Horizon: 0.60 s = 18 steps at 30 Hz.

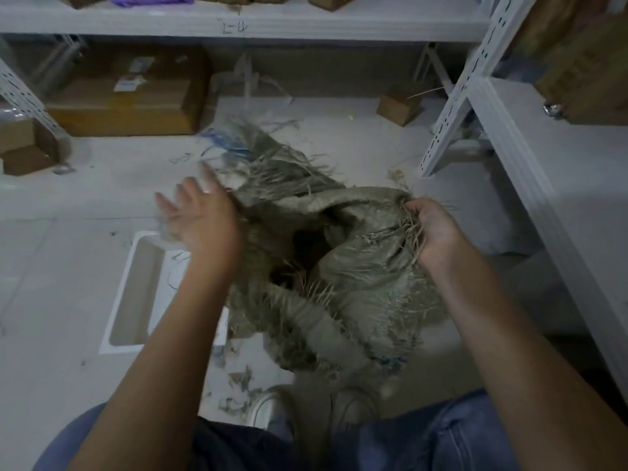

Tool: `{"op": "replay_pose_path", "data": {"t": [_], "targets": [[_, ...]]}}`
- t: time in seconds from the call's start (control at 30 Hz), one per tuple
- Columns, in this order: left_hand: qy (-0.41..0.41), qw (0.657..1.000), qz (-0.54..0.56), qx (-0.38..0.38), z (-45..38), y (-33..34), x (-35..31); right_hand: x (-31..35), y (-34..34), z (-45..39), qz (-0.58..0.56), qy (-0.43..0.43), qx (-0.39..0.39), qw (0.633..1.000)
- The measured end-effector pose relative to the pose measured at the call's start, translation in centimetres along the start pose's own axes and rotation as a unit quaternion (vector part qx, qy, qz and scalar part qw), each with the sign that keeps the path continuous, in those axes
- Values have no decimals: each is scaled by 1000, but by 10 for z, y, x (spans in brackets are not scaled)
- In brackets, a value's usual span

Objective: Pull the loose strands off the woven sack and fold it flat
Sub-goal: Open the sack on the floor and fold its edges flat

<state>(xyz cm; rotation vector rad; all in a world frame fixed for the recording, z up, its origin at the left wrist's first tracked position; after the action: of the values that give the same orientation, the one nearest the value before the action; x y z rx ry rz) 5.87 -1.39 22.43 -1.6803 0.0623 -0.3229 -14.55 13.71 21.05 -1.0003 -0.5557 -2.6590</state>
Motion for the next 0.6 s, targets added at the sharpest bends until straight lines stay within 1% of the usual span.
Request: {"op": "replay_pose_path", "data": {"t": [0.07, 0.1, 0.13, 0.17, 0.2, 0.23, 0.27, 0.3, 0.33, 0.37, 0.4, 0.47, 0.5, 0.53, 0.6], "targets": [[-89, 996, 22, 22, -8, -11, 18, 1, -3, -2, -6, -2, -5, 1000], [-101, 994, 25, 18, -6, -16, 19, 2, -2, -1, -6, -5, -4, 1000], [-85, 996, 34, -3, 0, -24, 13, 1, -1, -1, -5, -6, -4, 1000], [-45, 996, 54, -54, 10, -33, 0, 0, 0, -1, -6, -7, -2, 1000], [5, 988, 80, -133, 23, -41, -14, 0, 1, -1, -3, -10, -4, 1000], [68, 968, 108, -215, 37, -46, -31, 0, 3, 1, -3, -15, -4, 1000], [148, 940, 128, -279, 51, -49, -49, 0, 4, 1, -2, -21, -3, 1000], [229, 908, 144, -320, 64, -49, -63, 0, 4, 2, 7, -21, -1, 1000], [295, 886, 154, -323, 73, -46, -73, -1, 4, 2, 17, -19, 4, 1000], [329, 882, 145, -306, 76, -39, -78, 0, 3, 4, 33, -13, 13, 999], [328, 897, 115, -272, 73, -31, -79, 1, 2, 6, 47, -2, 19, 999], [271, 948, 41, -165, 59, -18, -70, 6, -1, 7, 79, 23, 16, 996], [239, 963, 18, -124, 51, -14, -62, 9, -2, 7, 102, 27, 8, 994], [212, 972, 19, -98, 41, -11, -54, 12, -3, 8, 124, 28, 7, 992], [180, 979, 82, -56, 21, -12, -40, 17, -4, 13, 159, 22, 9, 987]]}}
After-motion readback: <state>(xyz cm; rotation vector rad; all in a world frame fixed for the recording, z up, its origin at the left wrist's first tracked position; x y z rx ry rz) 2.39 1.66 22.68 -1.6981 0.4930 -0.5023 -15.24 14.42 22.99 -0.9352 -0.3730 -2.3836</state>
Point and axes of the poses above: each hand's wrist, its own z-axis away from the middle knuckle, its own y-axis out of the palm, x = y × z, the point moved 2 cm from there along -z, towards the middle knuckle, and after that the axes turned 6 degrees about -z, right-handed, at the moved point
